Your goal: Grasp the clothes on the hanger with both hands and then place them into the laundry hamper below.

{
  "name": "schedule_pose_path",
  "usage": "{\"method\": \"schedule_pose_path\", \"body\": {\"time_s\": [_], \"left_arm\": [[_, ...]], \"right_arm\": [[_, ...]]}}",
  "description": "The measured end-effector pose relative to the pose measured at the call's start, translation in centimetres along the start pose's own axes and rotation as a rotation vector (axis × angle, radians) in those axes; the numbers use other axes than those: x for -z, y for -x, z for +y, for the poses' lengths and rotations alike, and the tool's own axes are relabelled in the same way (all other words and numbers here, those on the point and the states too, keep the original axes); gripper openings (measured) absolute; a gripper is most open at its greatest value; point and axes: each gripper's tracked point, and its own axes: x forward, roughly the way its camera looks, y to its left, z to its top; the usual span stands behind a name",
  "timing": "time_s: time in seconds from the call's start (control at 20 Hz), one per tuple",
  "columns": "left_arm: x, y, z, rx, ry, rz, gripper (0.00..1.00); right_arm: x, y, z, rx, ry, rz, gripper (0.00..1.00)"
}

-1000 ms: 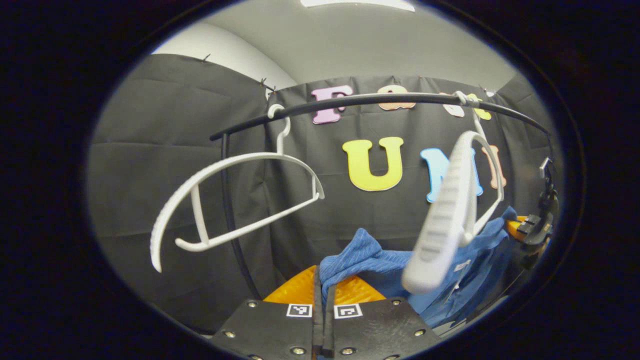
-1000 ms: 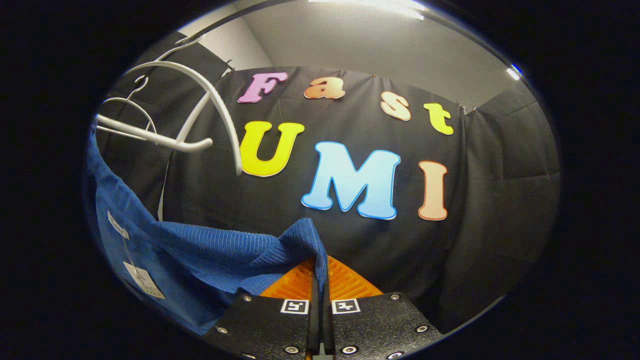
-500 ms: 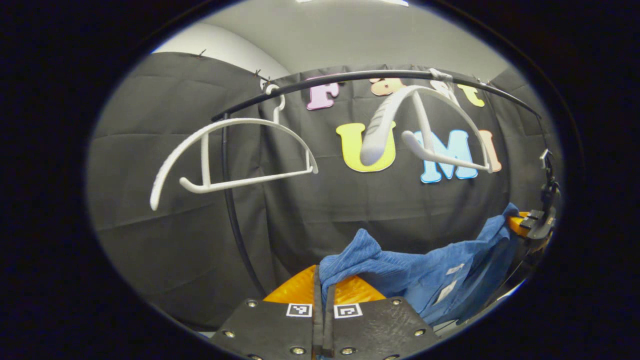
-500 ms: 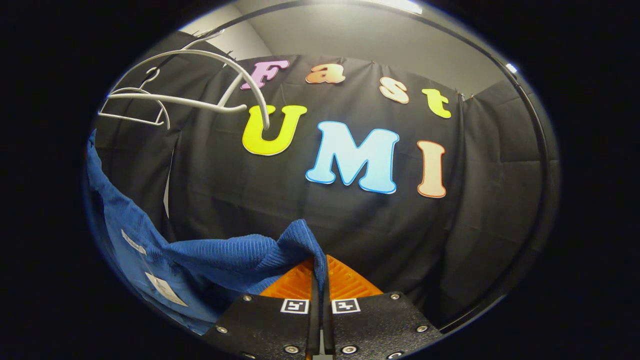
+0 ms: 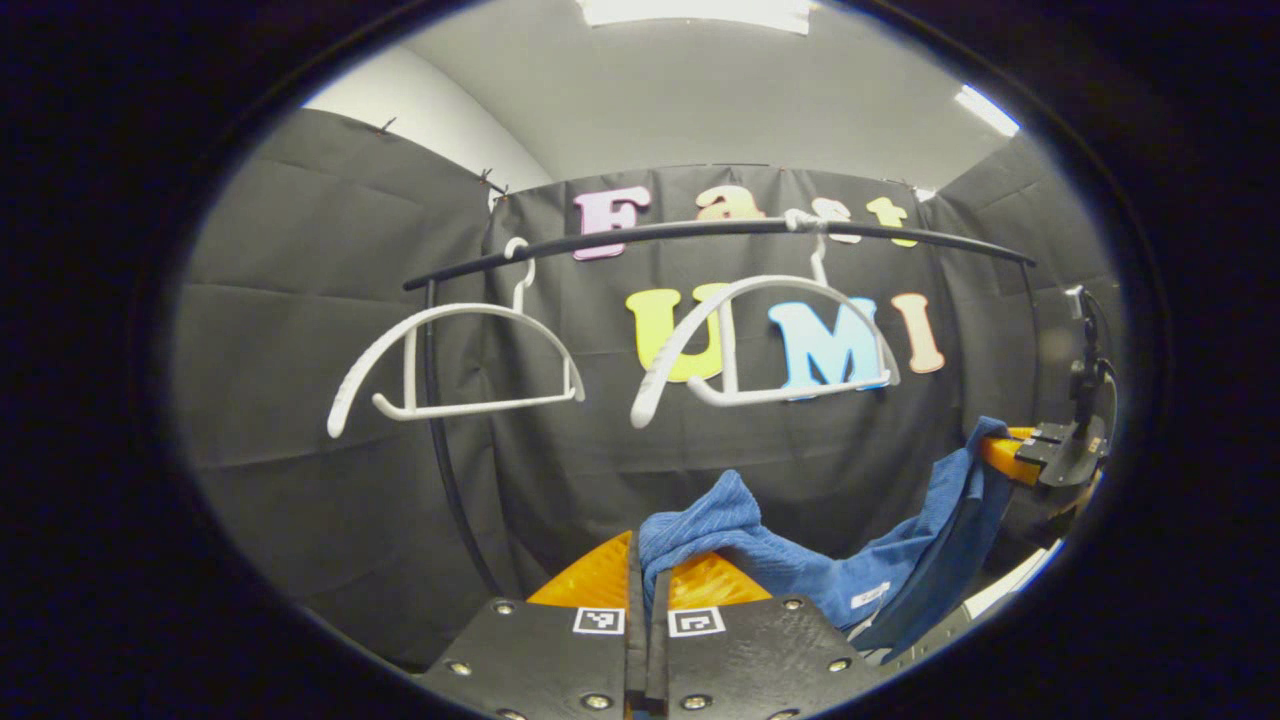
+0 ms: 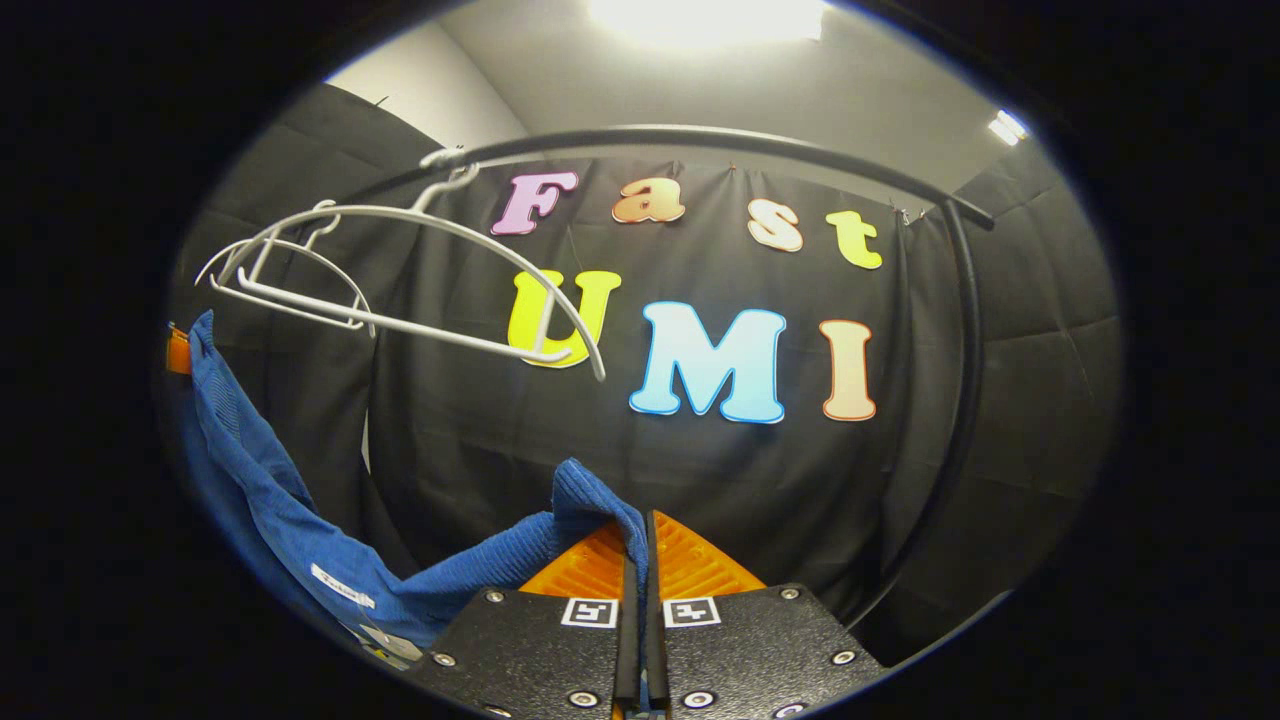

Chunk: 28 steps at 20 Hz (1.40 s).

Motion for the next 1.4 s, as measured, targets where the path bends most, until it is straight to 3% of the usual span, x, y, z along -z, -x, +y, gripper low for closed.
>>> {"method": "schedule_pose_path", "body": {"time_s": [0.05,0.1,0.7,0.8,0.9,1.05,1.15,1.4], "left_arm": [[-0.5,0.7,-0.4,0.020,-0.001,-0.013,0.01],[-1.0,1.3,-0.9,0.038,-0.002,-0.027,0.05],[-2.0,7.3,-6.0,0.218,0.007,-0.096,0.03],[-1.0,8.7,-7.0,0.247,0.015,-0.087,0.01],[0.1,9.9,-7.8,0.276,0.025,-0.076,0.05],[2.4,11.1,-8.7,0.311,0.058,-0.040,0.01],[4.3,11.5,-9.4,0.333,0.089,-0.009,0.05],[11.0,12.8,-10.4,0.323,0.085,0.053,0.01]], "right_arm": [[-0.6,1.1,0.6,-0.001,-0.011,-0.006,0.03],[-1.2,2.0,1.1,-0.004,-0.020,-0.013,0.03],[-4.8,12.7,8.8,-0.049,-0.078,-0.051,0.02],[-4.3,14.2,10.4,-0.062,-0.101,-0.038,0.03],[-3.9,15.6,11.7,-0.065,-0.102,-0.028,0.02],[-2.6,17.0,13.5,-0.077,-0.095,-0.004,0.02],[-0.9,17.7,14.7,-0.086,-0.090,0.030,0.03],[5.0,19.0,15.7,-0.074,-0.090,0.142,0.02]]}}
